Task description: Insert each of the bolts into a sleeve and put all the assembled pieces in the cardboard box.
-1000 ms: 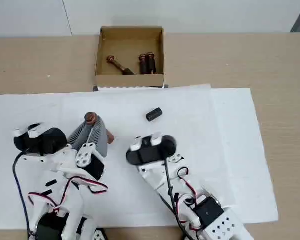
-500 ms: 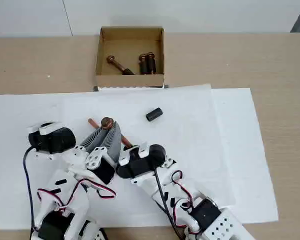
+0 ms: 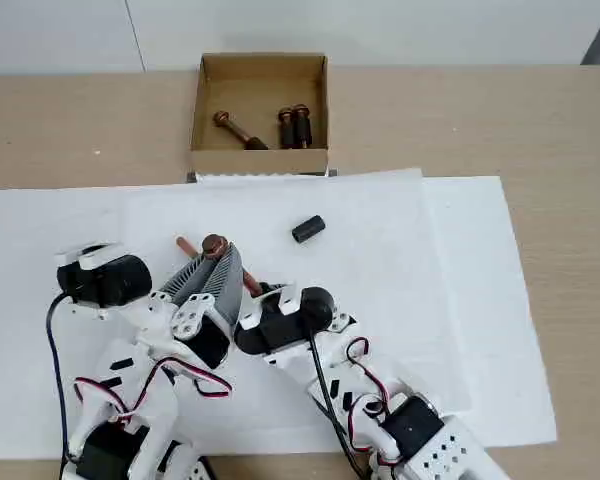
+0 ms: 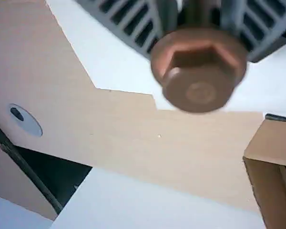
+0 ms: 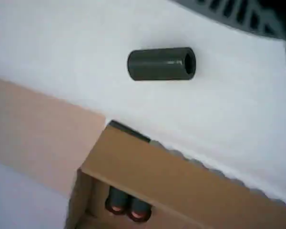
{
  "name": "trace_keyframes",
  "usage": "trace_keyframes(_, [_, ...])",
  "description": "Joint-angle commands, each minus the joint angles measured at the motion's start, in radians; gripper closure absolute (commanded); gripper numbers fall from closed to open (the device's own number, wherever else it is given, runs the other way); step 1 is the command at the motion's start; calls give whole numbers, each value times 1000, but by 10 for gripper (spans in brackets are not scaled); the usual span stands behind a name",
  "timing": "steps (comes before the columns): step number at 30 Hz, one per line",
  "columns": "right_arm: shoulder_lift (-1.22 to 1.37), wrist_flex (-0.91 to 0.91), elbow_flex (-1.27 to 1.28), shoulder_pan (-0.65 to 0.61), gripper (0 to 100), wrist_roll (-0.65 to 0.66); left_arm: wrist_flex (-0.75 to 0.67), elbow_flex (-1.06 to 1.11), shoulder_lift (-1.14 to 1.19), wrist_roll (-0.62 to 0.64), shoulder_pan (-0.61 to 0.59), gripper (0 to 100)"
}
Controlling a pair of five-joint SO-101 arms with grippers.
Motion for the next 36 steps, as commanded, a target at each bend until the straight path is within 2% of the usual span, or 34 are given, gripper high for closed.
trace_keyframes(1, [-16, -45, -44, 5, 996, 40, -25, -4, -8, 3, 34, 994])
trace_keyframes(13, [-16, -77, -46, 5, 996, 71, -18, 48, -5, 2, 71, 994])
trace_keyframes(21, [-16, -108, -46, 7, 996, 71, 117, 53, -3, 2, 75, 994])
trace_keyframes(26, [-16, -108, -46, 7, 996, 71, 227, 53, -6, 0, 164, 994])
trace_keyframes(31, [-16, -110, -46, 7, 996, 71, 244, 53, -6, -2, 196, 994])
trace_keyframes(36, [-16, -110, -46, 7, 996, 71, 242, 76, -8, -97, 196, 992])
